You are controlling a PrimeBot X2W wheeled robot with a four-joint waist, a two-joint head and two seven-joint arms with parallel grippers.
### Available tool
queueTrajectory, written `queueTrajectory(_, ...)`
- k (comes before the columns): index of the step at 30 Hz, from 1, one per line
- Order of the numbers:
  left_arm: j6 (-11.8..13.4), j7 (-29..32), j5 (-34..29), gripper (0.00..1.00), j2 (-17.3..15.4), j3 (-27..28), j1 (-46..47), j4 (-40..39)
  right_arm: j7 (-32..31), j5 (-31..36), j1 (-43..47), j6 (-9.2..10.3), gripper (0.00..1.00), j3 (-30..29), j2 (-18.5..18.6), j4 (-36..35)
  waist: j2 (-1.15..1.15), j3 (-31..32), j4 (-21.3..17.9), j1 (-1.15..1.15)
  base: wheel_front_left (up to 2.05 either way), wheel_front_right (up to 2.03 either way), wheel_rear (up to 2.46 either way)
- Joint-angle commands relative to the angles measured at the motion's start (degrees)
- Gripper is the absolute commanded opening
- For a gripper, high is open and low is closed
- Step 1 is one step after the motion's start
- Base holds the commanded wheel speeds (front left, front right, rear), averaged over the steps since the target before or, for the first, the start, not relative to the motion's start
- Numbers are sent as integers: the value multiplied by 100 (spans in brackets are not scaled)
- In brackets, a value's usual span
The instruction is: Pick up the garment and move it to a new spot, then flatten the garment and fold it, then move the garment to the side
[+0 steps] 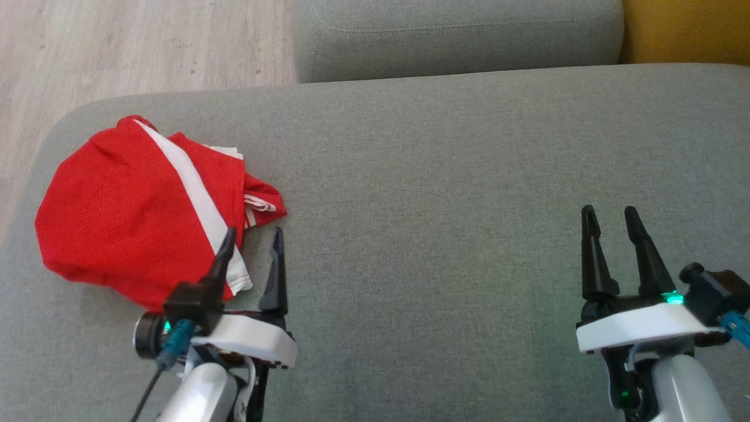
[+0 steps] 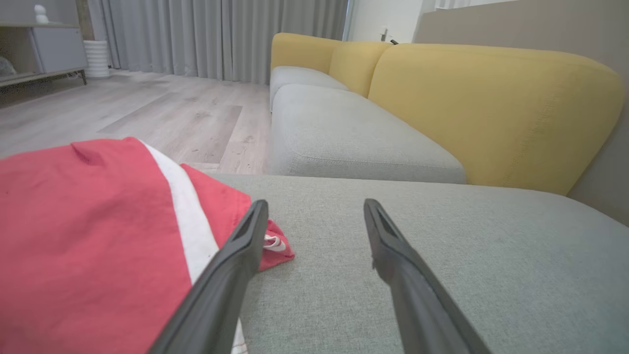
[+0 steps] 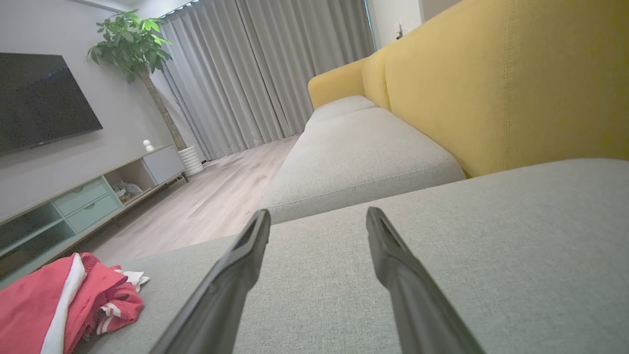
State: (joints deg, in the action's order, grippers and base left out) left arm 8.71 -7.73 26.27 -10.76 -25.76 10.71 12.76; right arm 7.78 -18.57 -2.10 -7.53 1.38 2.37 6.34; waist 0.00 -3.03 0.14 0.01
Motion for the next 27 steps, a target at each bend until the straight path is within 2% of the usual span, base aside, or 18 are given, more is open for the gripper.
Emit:
queueTrajectory(1,55,-77,-187,100,-132,45,355,-161,76,207,-275,3,100,126,38,-243,0,5,-1,0,0,0,0)
queueTrajectory(14,415,-297,-1042,100,-322,-671,620,88,295,1427,-268,3,100,287,42,-329,0,19,0,0,0,0,0)
queueTrajectory(20,497,-400,-864,100,-196,-599,517,-12,397,1354,-243,4,100,284,44,-393,0,30,-11,0,0,0,0)
queueTrajectory(27,248,-519,-731,100,-53,-238,272,-126,515,853,-154,4,100,196,47,-279,0,55,-10,0,0,0,0)
